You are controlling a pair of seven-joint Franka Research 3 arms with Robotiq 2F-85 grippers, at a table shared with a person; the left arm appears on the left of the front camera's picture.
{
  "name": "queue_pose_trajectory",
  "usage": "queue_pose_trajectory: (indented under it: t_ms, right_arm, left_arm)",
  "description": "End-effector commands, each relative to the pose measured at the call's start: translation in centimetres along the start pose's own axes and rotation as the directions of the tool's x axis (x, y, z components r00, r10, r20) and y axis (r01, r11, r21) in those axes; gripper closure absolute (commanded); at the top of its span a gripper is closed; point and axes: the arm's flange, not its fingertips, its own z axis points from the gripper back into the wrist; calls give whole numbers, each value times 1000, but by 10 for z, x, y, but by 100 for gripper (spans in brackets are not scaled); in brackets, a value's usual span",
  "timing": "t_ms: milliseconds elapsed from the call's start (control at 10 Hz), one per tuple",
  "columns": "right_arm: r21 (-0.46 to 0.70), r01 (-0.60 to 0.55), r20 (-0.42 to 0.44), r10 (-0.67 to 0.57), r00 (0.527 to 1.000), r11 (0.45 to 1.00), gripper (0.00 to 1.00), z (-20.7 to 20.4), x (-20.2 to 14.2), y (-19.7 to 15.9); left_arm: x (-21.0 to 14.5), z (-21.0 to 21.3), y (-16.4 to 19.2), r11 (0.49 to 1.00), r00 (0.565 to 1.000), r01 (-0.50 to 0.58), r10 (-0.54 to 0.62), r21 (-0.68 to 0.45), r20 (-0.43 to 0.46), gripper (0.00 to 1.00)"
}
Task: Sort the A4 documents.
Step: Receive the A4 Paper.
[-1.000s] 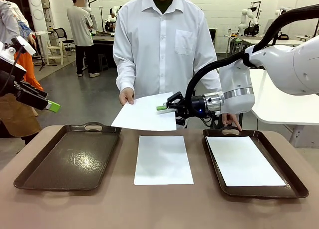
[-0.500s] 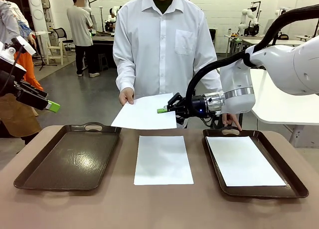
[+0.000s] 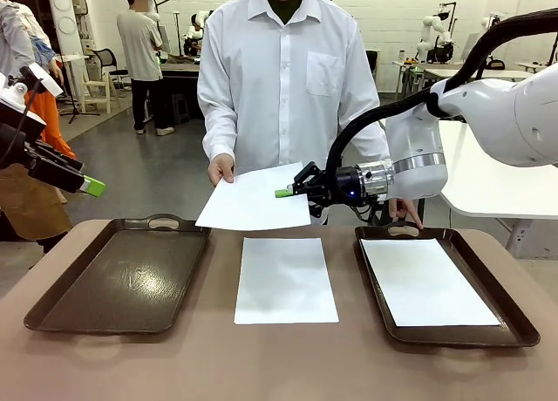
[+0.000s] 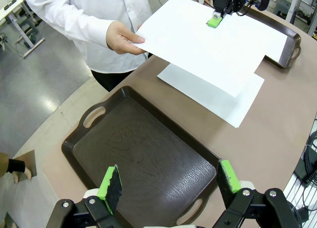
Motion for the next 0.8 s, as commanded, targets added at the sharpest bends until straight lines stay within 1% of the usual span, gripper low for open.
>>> queue_pose_trajectory:
  t_ms: [0, 700]
  right_arm:
    - [-7, 0, 10, 0, 1000, 1000, 100, 1, 1, -1]
    - [-7, 0, 10, 0, 1000, 1000, 100, 1, 1, -1]
  left_arm:
    - [-1, 0, 1, 1000, 1000, 9, -9, -7, 3, 0]
    - [-1, 0, 1, 1000, 1000, 9, -9, -7, 3, 0]
